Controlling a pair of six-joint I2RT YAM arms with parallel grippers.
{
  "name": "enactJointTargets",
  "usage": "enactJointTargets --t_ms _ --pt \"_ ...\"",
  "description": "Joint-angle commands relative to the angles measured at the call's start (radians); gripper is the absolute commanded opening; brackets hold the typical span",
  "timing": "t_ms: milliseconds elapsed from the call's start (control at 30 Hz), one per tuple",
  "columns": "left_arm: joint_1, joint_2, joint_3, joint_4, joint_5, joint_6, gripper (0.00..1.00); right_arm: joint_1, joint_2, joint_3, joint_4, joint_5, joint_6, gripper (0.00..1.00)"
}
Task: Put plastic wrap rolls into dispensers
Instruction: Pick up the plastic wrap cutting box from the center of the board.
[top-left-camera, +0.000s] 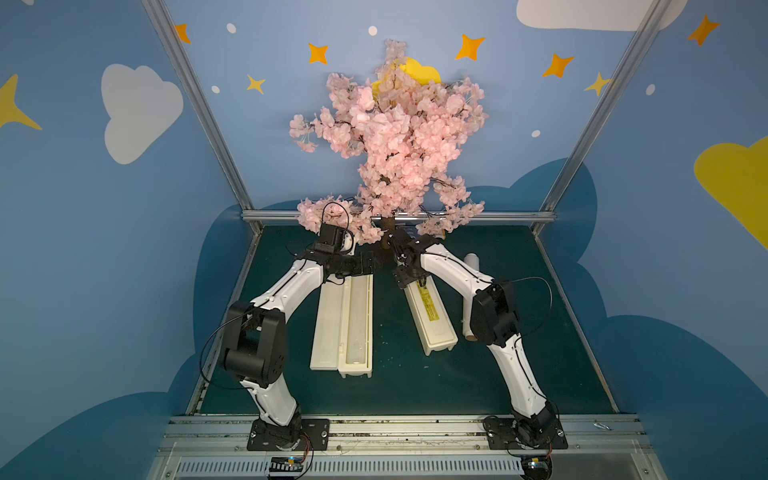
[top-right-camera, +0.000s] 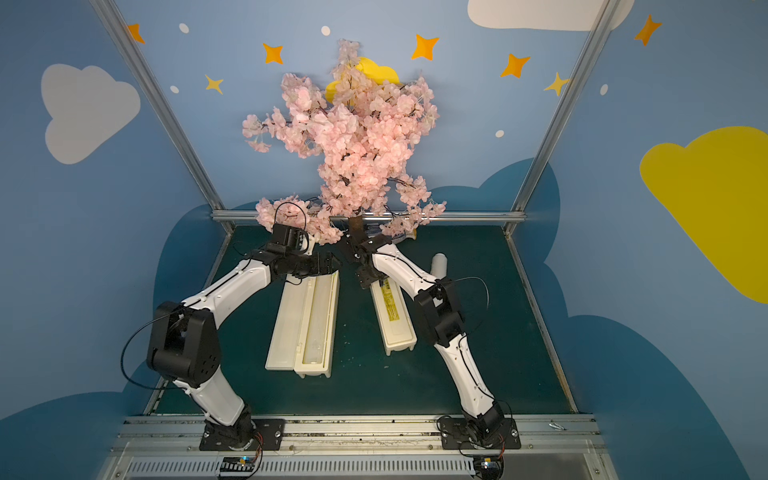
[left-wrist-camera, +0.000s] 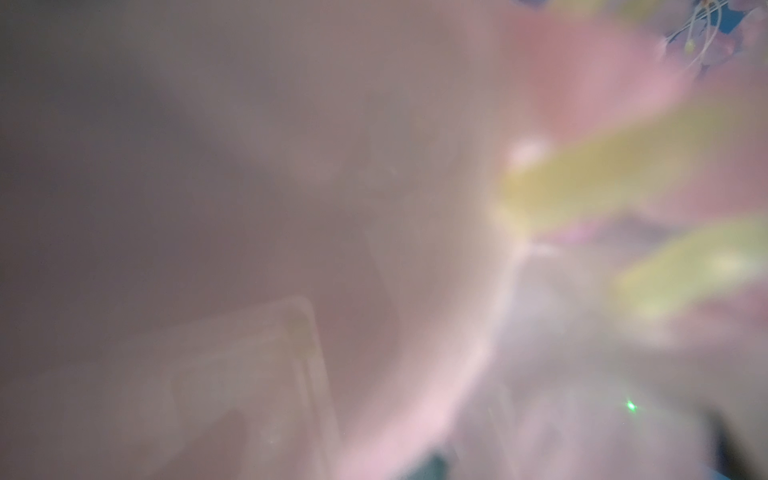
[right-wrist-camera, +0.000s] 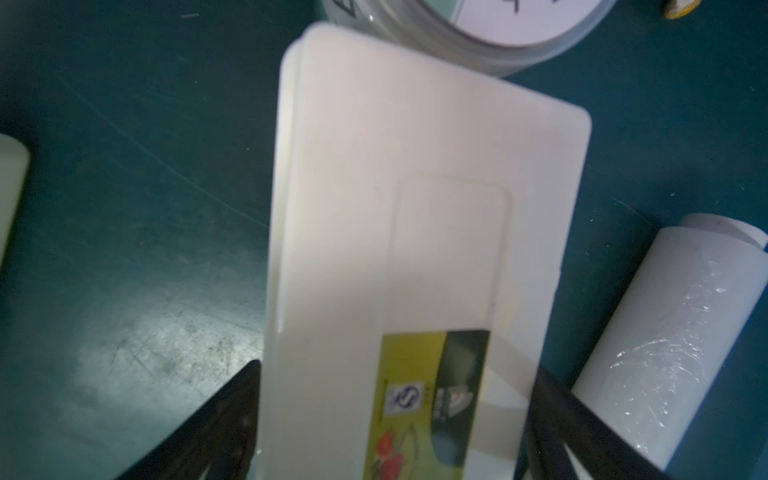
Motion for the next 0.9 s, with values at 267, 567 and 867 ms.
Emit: enactJointTargets --t_ms 267,567,867 --pt "0.034 0.021 0.105 -0.094 0.070 0.209 1.00 -0.016 -0.053 -0.152 0.104 -0.123 -0.080 0.53" --pt "0.040 -0.016 0.042 -0.150 0.144 0.613 1.00 -0.019 -0.419 -0.511 0.426 -0.239 -0.218 0.47" --pt "0.048 -0.153 -0.109 -0.081 0.354 0.910 1.00 -0.010 -0.674 -0.739 0.604 -0.412 -0.320 0.45"
